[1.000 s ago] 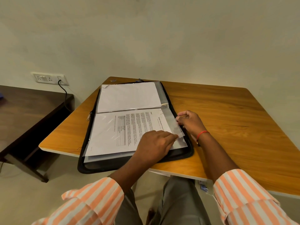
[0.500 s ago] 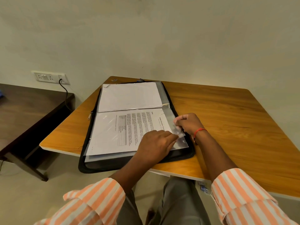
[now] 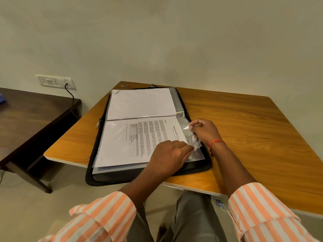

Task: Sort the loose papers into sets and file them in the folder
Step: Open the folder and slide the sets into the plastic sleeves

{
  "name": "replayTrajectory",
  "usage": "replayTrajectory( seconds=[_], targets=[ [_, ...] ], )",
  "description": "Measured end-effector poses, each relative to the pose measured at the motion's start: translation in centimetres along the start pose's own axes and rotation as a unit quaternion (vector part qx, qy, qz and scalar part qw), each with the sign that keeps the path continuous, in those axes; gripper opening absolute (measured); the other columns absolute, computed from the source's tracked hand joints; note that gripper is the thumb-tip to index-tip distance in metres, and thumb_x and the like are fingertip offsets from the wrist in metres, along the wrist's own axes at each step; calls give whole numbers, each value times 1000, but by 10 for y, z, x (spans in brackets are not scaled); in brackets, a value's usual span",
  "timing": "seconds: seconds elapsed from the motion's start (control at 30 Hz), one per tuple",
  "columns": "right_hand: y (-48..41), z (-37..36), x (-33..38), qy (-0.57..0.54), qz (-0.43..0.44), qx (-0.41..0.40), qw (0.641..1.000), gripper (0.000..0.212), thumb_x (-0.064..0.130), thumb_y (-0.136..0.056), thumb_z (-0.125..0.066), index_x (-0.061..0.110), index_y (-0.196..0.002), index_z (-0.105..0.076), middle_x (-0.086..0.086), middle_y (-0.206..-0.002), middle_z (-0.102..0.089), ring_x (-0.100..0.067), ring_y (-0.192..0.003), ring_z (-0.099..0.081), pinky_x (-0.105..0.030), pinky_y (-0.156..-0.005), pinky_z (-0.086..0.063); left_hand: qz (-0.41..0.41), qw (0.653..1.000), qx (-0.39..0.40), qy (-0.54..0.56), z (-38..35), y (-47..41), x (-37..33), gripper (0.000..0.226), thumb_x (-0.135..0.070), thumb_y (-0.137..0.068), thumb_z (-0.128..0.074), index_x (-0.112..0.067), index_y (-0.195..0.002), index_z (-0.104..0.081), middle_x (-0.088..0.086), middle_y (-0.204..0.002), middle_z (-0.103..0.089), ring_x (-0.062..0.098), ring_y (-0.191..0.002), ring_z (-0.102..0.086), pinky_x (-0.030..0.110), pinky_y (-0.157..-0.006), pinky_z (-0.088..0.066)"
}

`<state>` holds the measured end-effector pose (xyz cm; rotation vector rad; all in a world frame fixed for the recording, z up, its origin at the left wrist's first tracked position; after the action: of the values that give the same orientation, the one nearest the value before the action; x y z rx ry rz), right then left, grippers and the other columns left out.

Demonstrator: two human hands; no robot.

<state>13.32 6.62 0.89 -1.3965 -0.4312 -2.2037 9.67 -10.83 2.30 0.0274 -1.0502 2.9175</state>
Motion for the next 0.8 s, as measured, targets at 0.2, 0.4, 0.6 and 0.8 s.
replayTrajectory(
  seconds=[0.2,0.4,0.6,0.8],
  targets=[
    [2,-3,-3,-37,-2,17,999,14,12,-91,-68,18,-102,-74,-1,-71,-64,-14,-57,-53,-27,-53,-46,-3,1000,-9,-3,2,1,-1,22,-30,-100,-56,-23,-112,-74,-4,-91,-75,17,-74,-68,33,-56,-51],
    [6,-9,-1,-33,-13,56,998,15,17,-96,-62,12,-96,-77,2,-82,-70,-12,-67,-54,-22,-57,-45,-5,1000,-18,-9,4,0,0,23,-28,-100,-54,-22,-107,-75,-3,-88,-74,18,-71,-68,33,-54,-49],
    [8,-8,-2,34,-57,56,996,40,42,-100,-54,11,-92,-77,-2,-68,-57,-18,-56,-45,-25,-48,-36,-3,1000,-27,1,7,1,0,21,-27,-101,-55,-22,-108,-74,-3,-88,-73,18,-71,-67,35,-54,-49],
    [16,-15,5,-21,-92,120,988,50,49,-101,-52,5,-101,-76,0,-71,-45,-5,-41,-32,-17,-34,-24,2,1000,-21,-3,4,1,0,25,-29,-104,-50,-22,-105,-74,-2,-86,-71,18,-70,-65,37,-54,-48]
  ],
)
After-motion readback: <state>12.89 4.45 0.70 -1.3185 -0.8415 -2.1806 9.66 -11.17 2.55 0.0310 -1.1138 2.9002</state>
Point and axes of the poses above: each hand's wrist, its own y-axis away from the middle knuckle, its own z-axis out of the back of the hand, x = y × z, the point moved 7 cm from there along -y, towards the middle knuckle
